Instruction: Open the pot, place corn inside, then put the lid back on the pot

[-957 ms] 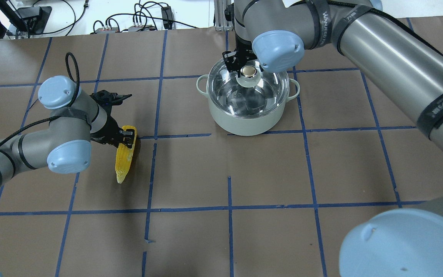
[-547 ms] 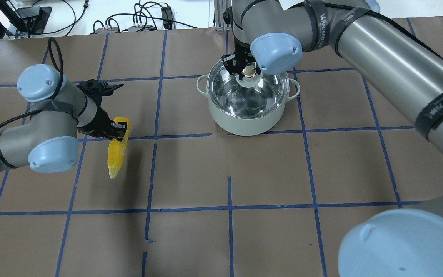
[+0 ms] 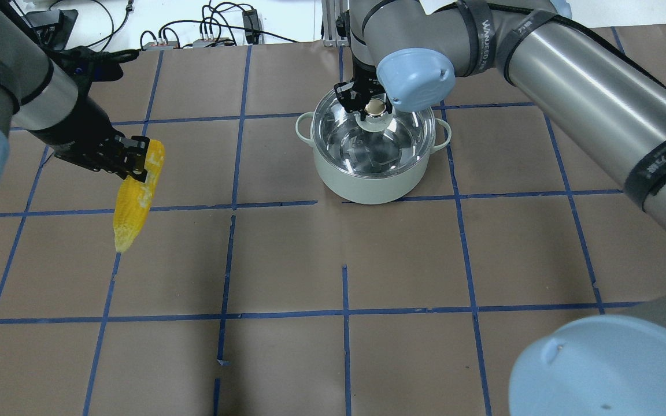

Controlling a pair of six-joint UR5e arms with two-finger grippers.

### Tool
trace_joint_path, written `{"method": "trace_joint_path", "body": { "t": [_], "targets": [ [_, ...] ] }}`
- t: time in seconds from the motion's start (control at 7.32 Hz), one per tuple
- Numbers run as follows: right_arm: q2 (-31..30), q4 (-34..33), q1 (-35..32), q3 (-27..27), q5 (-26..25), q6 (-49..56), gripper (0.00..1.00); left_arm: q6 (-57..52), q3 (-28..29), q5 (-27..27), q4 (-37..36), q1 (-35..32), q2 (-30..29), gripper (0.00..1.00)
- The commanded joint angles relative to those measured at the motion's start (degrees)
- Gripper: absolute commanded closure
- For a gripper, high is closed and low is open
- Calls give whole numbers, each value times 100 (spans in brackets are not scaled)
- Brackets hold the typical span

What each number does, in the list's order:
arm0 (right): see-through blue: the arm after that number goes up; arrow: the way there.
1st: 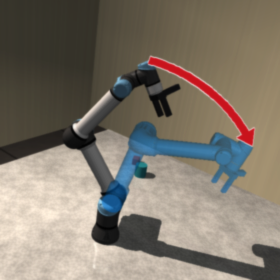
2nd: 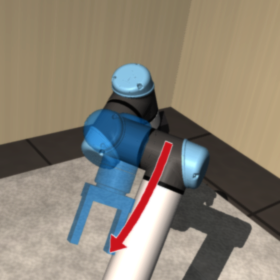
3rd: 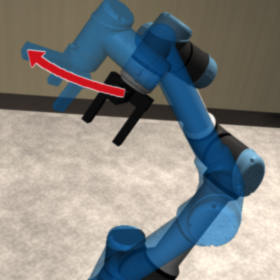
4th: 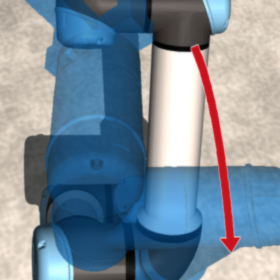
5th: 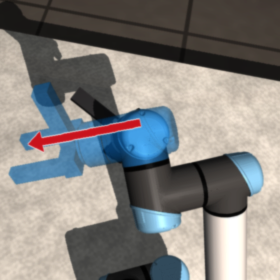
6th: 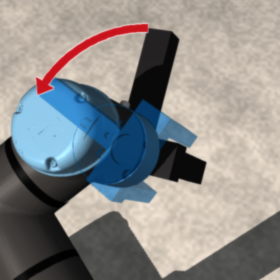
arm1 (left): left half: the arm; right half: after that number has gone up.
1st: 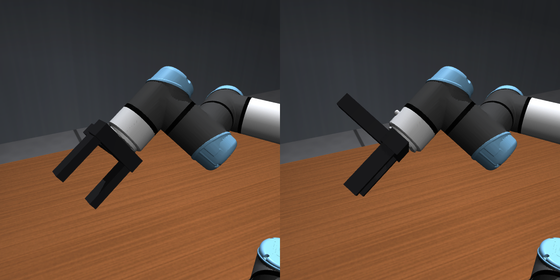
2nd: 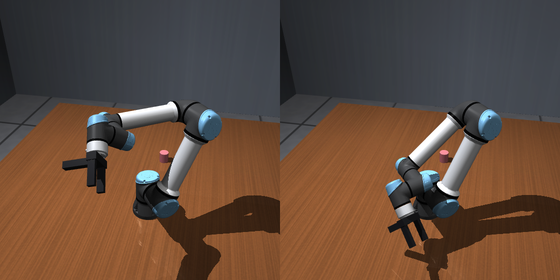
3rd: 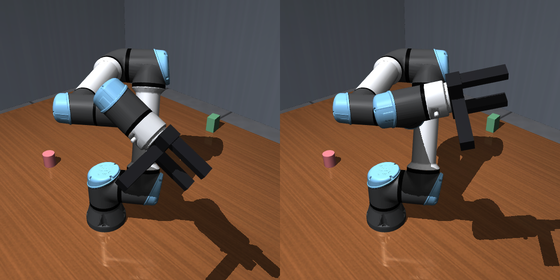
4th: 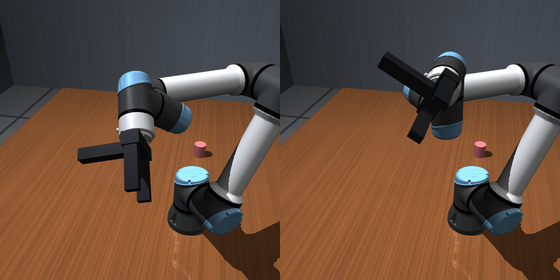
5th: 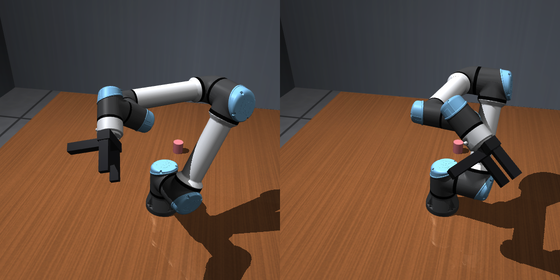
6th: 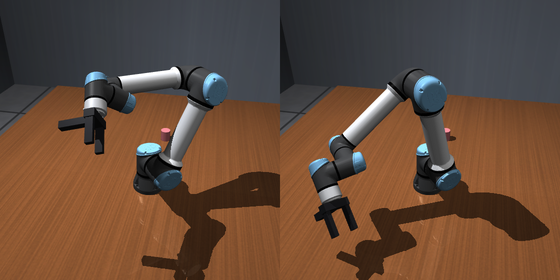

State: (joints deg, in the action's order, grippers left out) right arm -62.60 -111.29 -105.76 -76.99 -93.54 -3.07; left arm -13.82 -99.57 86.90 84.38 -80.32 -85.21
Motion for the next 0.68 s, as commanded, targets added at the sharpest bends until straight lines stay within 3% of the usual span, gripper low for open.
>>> {"method": "trace_joint_path", "body": {
  "t": [0.0,0.27,0.55],
  "targets": [
    [-103,194,20,96,-24,-1,67,-16,280,-15,422,-19,92,99],
    [-261,843,160,455,-50,60,67,-16,289,-129,448,-28,215,99],
    [-367,1720,693,1235,-7,191,67,2,297,-235,518,-28,285,99]
  ]
}}
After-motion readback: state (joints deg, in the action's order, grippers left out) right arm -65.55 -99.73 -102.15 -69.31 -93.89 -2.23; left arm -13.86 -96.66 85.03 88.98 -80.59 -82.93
